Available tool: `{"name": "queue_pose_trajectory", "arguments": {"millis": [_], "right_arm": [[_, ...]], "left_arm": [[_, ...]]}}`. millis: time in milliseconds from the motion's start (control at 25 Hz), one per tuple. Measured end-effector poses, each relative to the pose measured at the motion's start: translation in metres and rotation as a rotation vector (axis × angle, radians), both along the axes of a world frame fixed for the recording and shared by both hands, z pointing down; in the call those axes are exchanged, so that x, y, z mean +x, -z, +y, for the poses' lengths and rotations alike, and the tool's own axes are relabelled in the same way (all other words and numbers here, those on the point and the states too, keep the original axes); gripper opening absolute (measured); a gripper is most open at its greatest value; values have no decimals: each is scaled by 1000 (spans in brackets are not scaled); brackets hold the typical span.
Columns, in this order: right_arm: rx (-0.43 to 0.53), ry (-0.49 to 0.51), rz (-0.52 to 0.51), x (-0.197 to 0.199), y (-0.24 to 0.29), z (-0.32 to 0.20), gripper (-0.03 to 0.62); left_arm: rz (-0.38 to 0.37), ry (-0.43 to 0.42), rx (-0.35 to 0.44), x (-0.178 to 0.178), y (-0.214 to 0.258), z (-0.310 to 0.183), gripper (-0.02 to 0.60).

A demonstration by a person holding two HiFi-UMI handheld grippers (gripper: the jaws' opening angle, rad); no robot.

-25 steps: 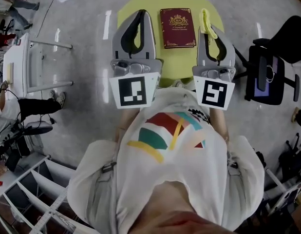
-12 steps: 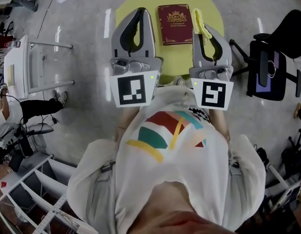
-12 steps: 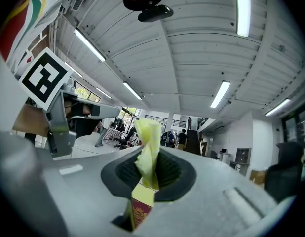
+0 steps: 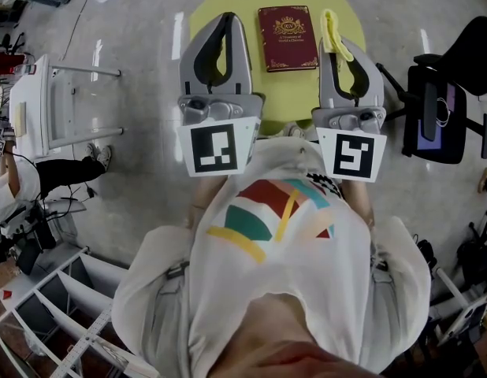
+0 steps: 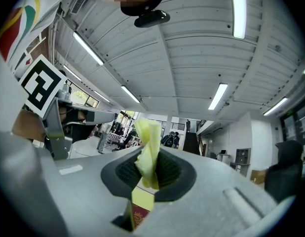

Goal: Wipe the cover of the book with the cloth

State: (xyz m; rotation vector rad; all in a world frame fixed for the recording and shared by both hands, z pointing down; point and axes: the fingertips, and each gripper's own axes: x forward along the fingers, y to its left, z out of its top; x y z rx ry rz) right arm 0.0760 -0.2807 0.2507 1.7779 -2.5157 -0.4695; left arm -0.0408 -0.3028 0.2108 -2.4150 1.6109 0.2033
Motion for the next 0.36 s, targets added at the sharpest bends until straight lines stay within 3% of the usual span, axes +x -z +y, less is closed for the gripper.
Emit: {"name": "queue_pose_trajectory", "arguments": {"millis": [360], "right_arm": [[22,-5,-12,4,10,1,29]], "left_arm": [[5,-8,6,2,3,-1,15]]}}
